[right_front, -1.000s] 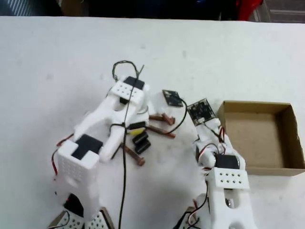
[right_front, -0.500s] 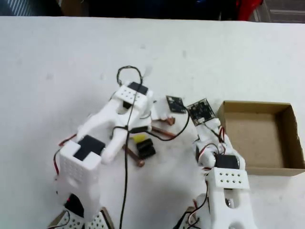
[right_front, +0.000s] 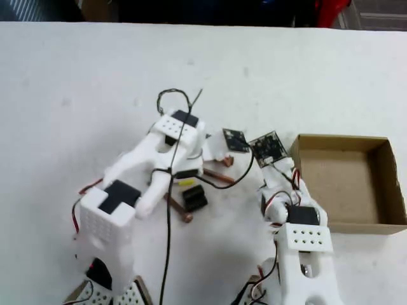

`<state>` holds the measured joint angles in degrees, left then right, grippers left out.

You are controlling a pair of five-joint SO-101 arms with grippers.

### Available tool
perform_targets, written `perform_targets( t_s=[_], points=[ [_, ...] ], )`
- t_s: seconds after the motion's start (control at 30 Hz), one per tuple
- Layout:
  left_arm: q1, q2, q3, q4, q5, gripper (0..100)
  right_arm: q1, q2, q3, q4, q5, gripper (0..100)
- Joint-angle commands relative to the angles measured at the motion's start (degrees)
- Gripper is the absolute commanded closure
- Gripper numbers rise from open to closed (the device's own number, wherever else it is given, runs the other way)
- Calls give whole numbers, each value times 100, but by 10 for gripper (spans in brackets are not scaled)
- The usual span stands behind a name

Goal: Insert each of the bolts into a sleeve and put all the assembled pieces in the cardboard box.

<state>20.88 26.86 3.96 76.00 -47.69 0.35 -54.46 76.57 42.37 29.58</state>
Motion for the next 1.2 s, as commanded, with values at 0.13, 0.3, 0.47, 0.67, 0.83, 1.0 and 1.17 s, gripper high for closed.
perform_targets(
  t_s=[0.13, 0.3, 0.47, 0.67, 0.83, 1.0, 1.17],
  points=[
    [-13, -22, -26, -176, -62, 978, 13, -127, -53, -127, 0, 981],
    [-48, -66, -62, -79, -18, 979, -66, -127, -53, -127, -9, 981],
    [-233, -75, -554, 695, 712, 979, -391, -127, -44, -127, -510, 981],
    [-734, -40, -1248, 1424, 1530, 979, -356, -127, -44, -136, -730, 981],
    [-848, -40, -1257, 1635, 2013, 979, -382, -127, -44, -136, -765, 981],
    [-919, -84, -1371, 1662, 2875, 979, -391, -127, -44, -136, -774, 981],
    [-1156, -84, -2338, 2233, 3859, 979, -514, -127, -70, -365, -774, 981]
  ],
)
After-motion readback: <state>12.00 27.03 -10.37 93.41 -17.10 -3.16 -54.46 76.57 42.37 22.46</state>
